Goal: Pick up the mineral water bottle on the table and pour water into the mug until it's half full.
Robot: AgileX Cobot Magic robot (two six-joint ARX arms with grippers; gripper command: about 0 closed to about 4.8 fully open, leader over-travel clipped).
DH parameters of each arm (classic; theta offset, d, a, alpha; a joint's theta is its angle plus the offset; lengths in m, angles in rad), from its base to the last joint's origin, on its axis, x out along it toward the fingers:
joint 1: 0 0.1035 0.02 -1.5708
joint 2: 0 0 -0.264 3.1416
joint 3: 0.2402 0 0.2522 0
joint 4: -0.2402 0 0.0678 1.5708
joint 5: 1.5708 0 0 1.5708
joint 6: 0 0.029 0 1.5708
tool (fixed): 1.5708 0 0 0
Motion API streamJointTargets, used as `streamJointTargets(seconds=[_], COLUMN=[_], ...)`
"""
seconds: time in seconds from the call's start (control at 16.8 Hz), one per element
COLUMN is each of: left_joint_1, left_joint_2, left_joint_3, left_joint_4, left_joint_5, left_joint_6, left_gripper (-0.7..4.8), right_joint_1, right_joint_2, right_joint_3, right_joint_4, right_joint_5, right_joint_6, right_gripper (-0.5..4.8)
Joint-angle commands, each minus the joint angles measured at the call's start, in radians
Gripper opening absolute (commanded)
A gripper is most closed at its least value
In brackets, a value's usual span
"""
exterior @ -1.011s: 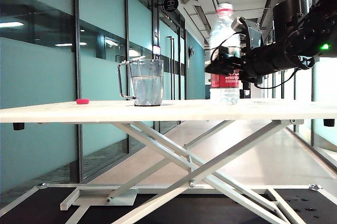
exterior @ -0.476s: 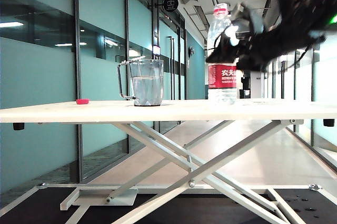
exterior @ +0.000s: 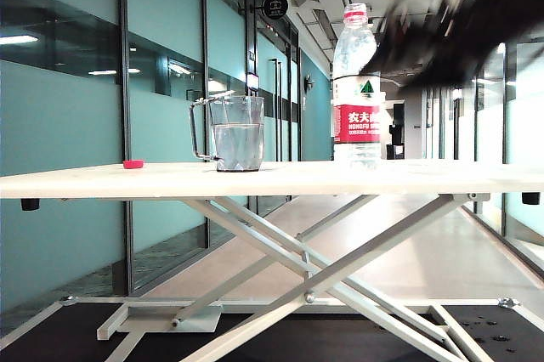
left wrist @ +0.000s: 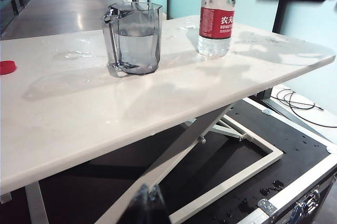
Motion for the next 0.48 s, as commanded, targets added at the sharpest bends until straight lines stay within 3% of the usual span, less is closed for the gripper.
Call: streamJointTargets(seconds=[0.06, 0.12, 0.18, 0.3, 0.48], left_joint_1=[0.000, 0.000, 0.000, 0.001, 0.001], left_joint_2=[0.000, 0.000, 0.000, 0.000, 0.000], left_joint_3=[0.002, 0.002, 0.002, 0.002, 0.002], left_joint_4=[0.005, 0.005, 0.005, 0.005, 0.005], left_joint_5=[-0.004, -0.004, -0.004, -0.007, -0.114], left_joint_6=[0.000, 0.000, 0.000, 0.001, 0.000], left_gripper=[-0.05, -0.05, -0.05, -0.05, -0.05], right_joint_1=[0.003, 0.003, 0.003, 0.003, 0.002], right_joint_2=[-0.222, -0.290, -0.364, -0.569, -0.810], right_joint_3=[-0.117, -0.153, -0.198, -0.316, -0.444], right_joint_4=[-0.105, -0.136, -0.150, -0.177, -0.195], right_joint_5=[0.066, 0.075, 0.079, 0.100, 0.187], right_joint_6=[0.021, 0.021, 0.021, 0.022, 0.025], right_gripper=[2.99, 1.49, 0.39, 0.07, -0.05])
